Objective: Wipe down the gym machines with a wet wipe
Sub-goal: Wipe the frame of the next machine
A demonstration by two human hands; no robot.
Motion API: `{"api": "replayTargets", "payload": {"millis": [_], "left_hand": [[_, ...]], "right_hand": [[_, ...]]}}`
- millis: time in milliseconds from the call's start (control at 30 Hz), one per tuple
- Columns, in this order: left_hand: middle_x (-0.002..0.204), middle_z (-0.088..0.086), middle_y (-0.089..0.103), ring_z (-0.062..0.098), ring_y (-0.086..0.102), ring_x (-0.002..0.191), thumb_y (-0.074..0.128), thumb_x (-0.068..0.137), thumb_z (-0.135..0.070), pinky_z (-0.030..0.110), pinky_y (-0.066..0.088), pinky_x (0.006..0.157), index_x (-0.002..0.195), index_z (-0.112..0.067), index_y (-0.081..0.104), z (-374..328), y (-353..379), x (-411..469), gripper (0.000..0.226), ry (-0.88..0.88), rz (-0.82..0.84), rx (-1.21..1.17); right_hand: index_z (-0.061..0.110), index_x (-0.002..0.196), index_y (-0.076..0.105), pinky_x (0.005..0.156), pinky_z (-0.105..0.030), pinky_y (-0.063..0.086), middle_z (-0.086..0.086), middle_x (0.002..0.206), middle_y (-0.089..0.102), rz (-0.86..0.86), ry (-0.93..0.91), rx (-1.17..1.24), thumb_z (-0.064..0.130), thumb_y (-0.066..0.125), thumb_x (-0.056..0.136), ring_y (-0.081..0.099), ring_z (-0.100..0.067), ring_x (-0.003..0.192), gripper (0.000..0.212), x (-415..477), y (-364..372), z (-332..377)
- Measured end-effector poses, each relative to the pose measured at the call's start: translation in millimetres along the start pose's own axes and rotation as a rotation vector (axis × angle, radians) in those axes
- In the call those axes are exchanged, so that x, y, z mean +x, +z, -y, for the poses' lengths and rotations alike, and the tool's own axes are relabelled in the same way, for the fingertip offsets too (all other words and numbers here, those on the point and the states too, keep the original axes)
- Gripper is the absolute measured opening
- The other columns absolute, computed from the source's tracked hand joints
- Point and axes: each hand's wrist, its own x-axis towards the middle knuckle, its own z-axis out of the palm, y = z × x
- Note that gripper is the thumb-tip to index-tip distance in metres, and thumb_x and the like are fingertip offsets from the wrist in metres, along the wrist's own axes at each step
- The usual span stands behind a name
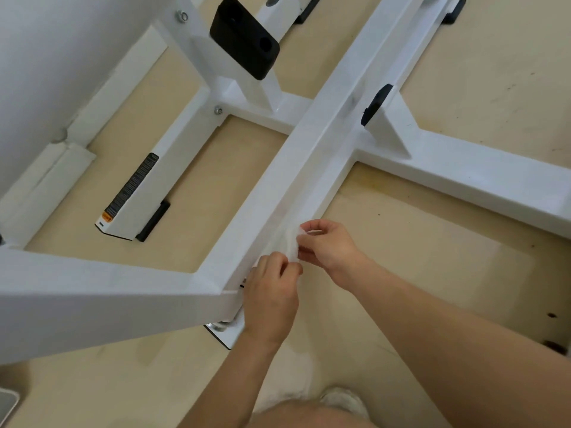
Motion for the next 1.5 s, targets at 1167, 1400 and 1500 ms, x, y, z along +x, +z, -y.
{"api": "replayTargets", "payload": {"millis": [1167, 1400, 1500], "left_hand": [[0.160, 0.007, 0.015, 0.020, 0.023, 0.145, 0.053, 0.091, -0.008, 0.032, 0.036, 0.109, 0.154, -0.013, 0.003, -10.2, 35.9, 49.2, 0.080, -0.175, 0.280, -0.401], [0.160, 0.008, -0.016, 0.020, -0.012, 0.148, 0.029, 0.099, -0.046, 0.029, -0.007, 0.113, 0.151, -0.008, -0.015, -25.0, 56.0, 87.4, 0.077, -0.104, 0.349, -0.074], [0.161, 0.006, -0.014, 0.019, -0.008, 0.148, 0.035, 0.098, -0.041, 0.028, -0.002, 0.116, 0.152, -0.009, -0.014, -36.8, 65.5, 140.6, 0.079, -0.087, 0.360, -0.079]], "right_hand": [[0.013, 0.114, 0.063, 0.098, -0.022, 0.047, -0.005, 0.124, 0.064, -0.070, -0.451, -0.264, -0.018, 0.037, 0.078, 0.060, -0.015, 0.114, 0.054, 32.3, -7.8, -6.2], [0.017, 0.091, 0.065, 0.085, -0.025, 0.053, 0.006, 0.097, 0.067, -0.466, -0.407, -0.075, -0.017, 0.037, 0.074, 0.066, -0.008, 0.097, 0.048, 28.2, -42.2, 1.1], [0.020, 0.088, 0.065, 0.085, -0.032, 0.055, 0.007, 0.093, 0.067, -0.497, -0.438, -0.117, -0.017, 0.039, 0.075, 0.065, -0.008, 0.093, 0.047, 23.2, -57.4, 4.4]]}}
